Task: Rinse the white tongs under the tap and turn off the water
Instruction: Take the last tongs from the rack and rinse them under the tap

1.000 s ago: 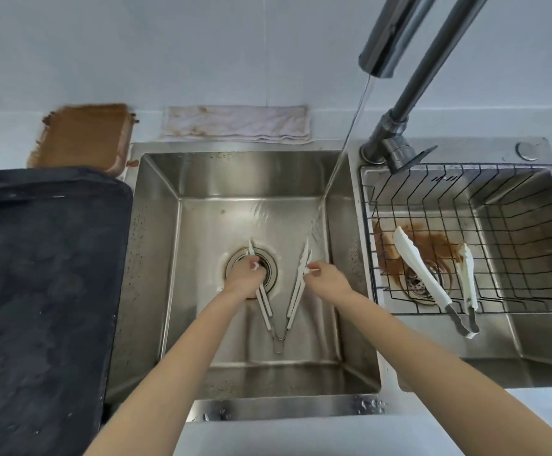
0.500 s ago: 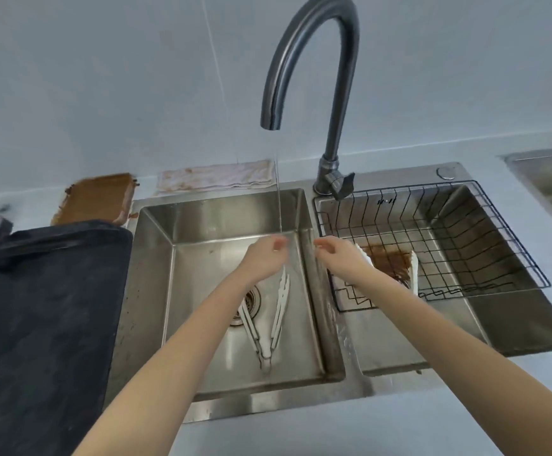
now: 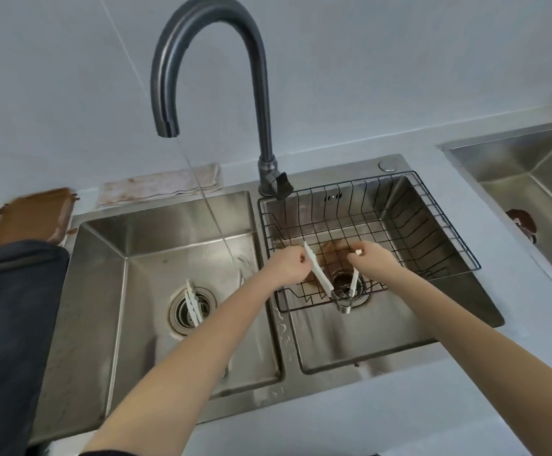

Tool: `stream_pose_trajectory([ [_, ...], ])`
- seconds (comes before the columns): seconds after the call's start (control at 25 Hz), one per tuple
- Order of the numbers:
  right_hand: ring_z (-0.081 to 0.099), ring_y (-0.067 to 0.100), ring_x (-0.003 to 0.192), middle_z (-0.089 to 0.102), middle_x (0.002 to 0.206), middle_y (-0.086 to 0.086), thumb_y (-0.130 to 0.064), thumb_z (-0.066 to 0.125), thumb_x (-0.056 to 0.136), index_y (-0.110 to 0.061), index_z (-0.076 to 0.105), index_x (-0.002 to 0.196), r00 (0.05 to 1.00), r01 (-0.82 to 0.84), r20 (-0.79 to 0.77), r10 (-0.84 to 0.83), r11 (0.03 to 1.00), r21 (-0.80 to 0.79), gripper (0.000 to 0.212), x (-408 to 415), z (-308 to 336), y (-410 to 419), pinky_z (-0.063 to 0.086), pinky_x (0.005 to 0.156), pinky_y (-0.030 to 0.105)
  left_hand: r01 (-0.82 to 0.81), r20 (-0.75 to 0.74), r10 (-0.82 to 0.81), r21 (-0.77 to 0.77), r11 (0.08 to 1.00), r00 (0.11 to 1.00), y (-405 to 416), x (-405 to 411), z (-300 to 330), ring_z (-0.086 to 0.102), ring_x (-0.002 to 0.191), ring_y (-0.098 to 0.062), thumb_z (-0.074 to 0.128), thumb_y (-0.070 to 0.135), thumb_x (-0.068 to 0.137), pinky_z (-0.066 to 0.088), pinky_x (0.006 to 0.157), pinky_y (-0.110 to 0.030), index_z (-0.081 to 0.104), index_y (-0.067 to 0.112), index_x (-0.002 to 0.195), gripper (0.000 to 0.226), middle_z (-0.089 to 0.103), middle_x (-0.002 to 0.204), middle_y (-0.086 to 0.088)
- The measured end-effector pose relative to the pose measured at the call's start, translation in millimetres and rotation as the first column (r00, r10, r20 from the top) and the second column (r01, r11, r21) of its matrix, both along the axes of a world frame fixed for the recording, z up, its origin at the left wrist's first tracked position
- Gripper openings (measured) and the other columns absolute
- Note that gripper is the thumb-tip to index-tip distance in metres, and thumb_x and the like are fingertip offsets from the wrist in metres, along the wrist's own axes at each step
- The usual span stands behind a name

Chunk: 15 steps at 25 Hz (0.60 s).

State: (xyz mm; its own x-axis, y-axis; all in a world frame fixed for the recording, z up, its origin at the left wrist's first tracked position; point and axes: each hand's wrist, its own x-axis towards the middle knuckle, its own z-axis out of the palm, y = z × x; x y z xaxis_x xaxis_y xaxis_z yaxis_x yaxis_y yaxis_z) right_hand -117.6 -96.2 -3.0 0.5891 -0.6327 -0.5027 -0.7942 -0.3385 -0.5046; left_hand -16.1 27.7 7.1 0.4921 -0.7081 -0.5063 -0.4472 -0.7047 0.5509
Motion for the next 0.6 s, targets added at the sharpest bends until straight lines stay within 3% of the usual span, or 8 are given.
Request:
stream_pose_trajectory([
  [0.12, 0.05, 0.032, 0.121, 0.051, 0.133, 0.02, -0.02, 0.042, 0.094, -0.003, 0.039, 0.137, 0.998, 0.027, -0.058, -0.025, 0.999, 0.031, 0.046, -1.1, -14.6, -15.3, 0.038, 0.083, 0.029, -0.01, -0.033, 0.013, 0.093, 0.996, 0.999, -17.5, -7.4, -18.5, 0.053, 0.116, -0.028, 0.037, 0.029, 0.097, 0.042, 0.093, -0.03, 0.051, 0.004, 0.126, 0.041, 0.055, 0.132, -0.016],
  [0.24, 0.049, 0.034, 0.121, 0.051, 0.131, 0.023, -0.022, 0.043, 0.093, 0.004, 0.037, 0.132, 0.991, 0.035, -0.133, -0.025, 0.997, 0.07, 0.046, 0.9, -29.6, -22.9, 0.04, 0.085, 0.031, -0.045, -0.063, 0.055, 0.156, 0.987, 0.996, -27.3, -15.0, -29.7, 0.055, 0.114, -0.031, 0.039, 0.033, 0.097, 0.041, 0.086, -0.03, 0.053, -0.001, 0.119, 0.043, 0.061, 0.121, -0.018],
  [0.4, 0.054, 0.035, 0.117, 0.058, 0.124, 0.022, -0.022, 0.047, 0.091, 0.008, 0.04, 0.126, 0.987, 0.05, -0.159, -0.03, 0.992, 0.118, 0.046, 6.0, -44.3, -26.2, 0.045, 0.089, 0.034, -0.156, -0.153, 0.175, 0.127, 0.98, 0.973, -32.8, -16.9, -43.8, 0.063, 0.104, -0.029, 0.048, 0.03, 0.093, 0.052, 0.091, -0.035, 0.053, 0.004, 0.116, 0.035, 0.065, 0.116, -0.018],
  [0.44, 0.058, 0.034, 0.113, 0.061, 0.12, 0.022, -0.021, 0.048, 0.09, 0.008, 0.043, 0.124, 0.987, 0.05, -0.156, -0.03, 0.991, 0.127, 0.044, 6.6, -47.4, -26.5, 0.047, 0.088, 0.034, -0.176, -0.181, 0.196, 0.122, 0.977, 0.964, -32.7, -16.8, -45.1, 0.067, 0.092, -0.025, 0.049, 0.027, 0.092, 0.056, 0.084, -0.032, 0.053, 0.007, 0.112, 0.028, 0.066, 0.116, -0.018],
  [0.52, 0.062, 0.033, 0.106, 0.064, 0.115, 0.023, -0.019, 0.05, 0.089, 0.008, 0.049, 0.119, 0.989, 0.054, -0.146, -0.033, 0.988, 0.144, 0.041, 6.9, -51.2, -26.7, 0.051, 0.08, 0.034, -0.226, -0.252, 0.246, 0.105, 0.968, 0.936, -32.2, -16.2, -46.6, 0.064, 0.06, -0.011, 0.049, 0.018, 0.091, 0.055, 0.055, -0.015, 0.052, 0.008, 0.106, 0.018, 0.067, 0.111, -0.017],
  [0.6, 0.062, 0.031, 0.098, 0.065, 0.111, 0.022, -0.018, 0.052, 0.088, 0.008, 0.051, 0.118, 0.992, 0.06, -0.12, -0.041, 0.986, 0.153, 0.04, 6.0, -47.6, -25.1, 0.05, 0.065, 0.03, -0.264, -0.299, 0.278, 0.087, 0.961, 0.913, -30.4, -16.5, -44.7, 0.057, 0.052, -0.004, 0.049, 0.011, 0.09, 0.047, 0.041, -0.006, 0.052, 0.007, 0.104, 0.015, 0.064, 0.099, -0.015],
])
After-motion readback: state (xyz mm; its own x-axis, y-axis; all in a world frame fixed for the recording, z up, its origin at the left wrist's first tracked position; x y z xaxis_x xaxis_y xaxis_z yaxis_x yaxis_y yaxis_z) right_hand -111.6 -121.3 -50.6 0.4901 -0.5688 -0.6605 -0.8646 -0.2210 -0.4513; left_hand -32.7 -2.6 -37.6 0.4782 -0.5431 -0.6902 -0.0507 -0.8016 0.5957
